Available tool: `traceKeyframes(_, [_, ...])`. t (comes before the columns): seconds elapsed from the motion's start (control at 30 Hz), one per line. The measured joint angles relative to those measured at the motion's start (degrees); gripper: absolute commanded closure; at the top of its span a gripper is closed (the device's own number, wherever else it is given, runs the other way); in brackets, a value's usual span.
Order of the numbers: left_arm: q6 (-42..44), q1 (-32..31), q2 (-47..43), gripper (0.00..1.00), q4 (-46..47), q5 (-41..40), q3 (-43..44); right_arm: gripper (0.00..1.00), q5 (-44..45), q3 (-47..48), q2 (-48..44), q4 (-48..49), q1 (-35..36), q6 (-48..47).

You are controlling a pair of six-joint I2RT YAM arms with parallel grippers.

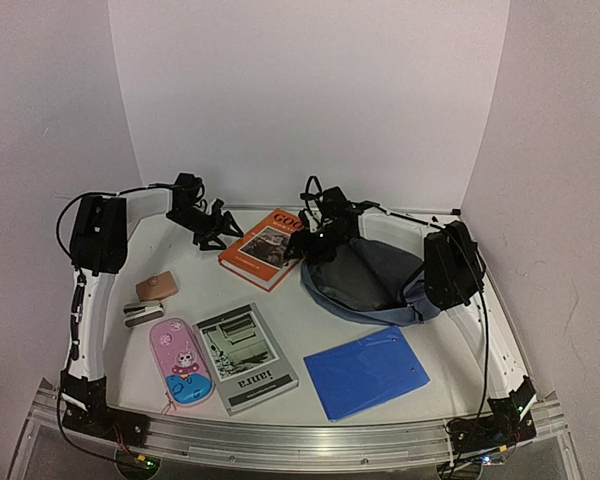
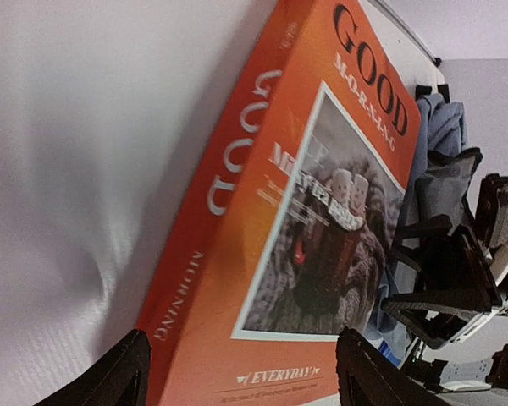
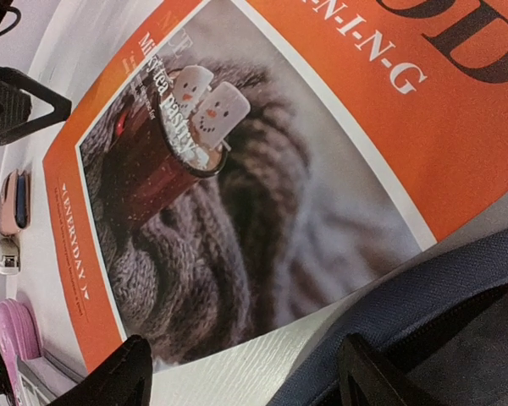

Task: Pack the student bag
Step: Move the book to the center of the board.

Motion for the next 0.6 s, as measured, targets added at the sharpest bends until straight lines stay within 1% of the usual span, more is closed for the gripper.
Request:
traceKeyframes(0.07, [0.55,-1.4,0.0,0.26,-0.03,1.41,-0.36,0.29,0.27,-0.69,0.0,0.49,0.0,-0.02])
traceKeyframes(0.17, [1.0,-3.29,-0.47,0.27,0.97,4.13,-3.64,0.29,0.04,-1.72,0.0,1.14,-0.06,-0.05])
traceKeyframes(0.27, [-0.22,-4.32,-1.72,0.26,3.21,7.47,-8.66,0.25,-1.39,-2.56,-0.02,1.95,-0.41,-0.25])
traceKeyframes(0.33, [-2.0,-4.27,-3.56,0.24,5.77,9.63,-12.51,0.24,-3.49,-3.27,-0.05,2.71,-0.96,-0.62])
traceKeyframes(0.43, [-4.93,-4.11,-6.7,0.23,9.1,10.26,-17.17,0.3,-7.04,-5.19,-0.58,4.34,-2.02,-1.25])
traceKeyframes(0.6, [-8.8,-3.89,-7.61,0.23,9.23,7.25,-17.55,0.39,-10.4,-7.8,-1.32,5.78,-3.51,-2.46])
